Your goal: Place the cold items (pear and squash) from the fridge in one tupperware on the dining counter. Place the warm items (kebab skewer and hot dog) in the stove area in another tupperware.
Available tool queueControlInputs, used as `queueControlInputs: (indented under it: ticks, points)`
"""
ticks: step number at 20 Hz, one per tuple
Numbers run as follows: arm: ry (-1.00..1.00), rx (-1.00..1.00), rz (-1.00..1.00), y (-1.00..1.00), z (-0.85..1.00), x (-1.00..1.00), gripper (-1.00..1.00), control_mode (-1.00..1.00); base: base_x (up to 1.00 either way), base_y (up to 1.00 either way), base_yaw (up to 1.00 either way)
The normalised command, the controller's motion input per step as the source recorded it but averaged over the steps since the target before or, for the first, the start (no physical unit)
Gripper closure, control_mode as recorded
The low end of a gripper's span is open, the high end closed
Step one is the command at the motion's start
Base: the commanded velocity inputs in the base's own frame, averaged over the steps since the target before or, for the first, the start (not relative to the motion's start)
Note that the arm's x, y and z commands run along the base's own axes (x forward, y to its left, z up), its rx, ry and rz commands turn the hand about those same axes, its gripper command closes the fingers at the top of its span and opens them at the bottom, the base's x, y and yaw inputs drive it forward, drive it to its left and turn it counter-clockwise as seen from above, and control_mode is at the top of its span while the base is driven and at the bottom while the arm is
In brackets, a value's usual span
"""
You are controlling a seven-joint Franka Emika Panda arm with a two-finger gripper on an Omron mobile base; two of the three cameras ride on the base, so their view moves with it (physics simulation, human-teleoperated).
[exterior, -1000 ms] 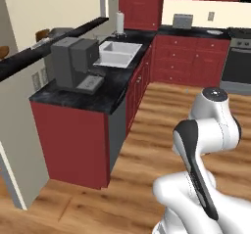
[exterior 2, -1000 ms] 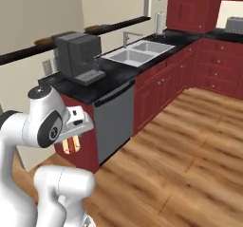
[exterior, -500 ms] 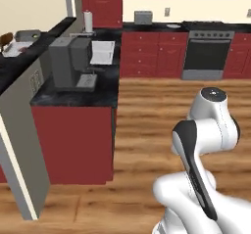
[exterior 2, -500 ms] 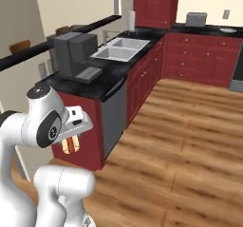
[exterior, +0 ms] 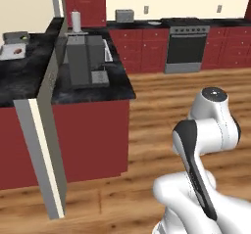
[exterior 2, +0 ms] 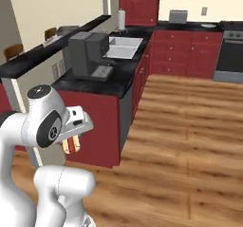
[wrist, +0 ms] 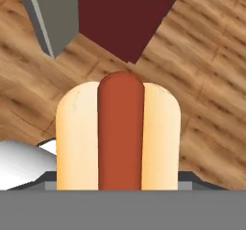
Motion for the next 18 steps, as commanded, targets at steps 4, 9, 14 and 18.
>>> queueControlInputs:
  ticks: [4, 9, 14, 18]
  points:
    - [0.0, 0.0, 0.0, 0.0, 0.0, 0.0, 1.0, 1.0, -0.11, 1.0, -0.28]
    - [0.0, 0.0, 0.0, 0.0, 0.0, 0.0, 1.0, 1.0, 0.0, 1.0, -0.3]
    - [0.0, 0.0, 0.0, 0.0, 0.0, 0.0, 1.0, 1.0, 0.0, 1.0, -0.33]
    - [0.0, 0.0, 0.0, 0.0, 0.0, 0.0, 1.0, 1.0, -0.03, 1.0, -0.33]
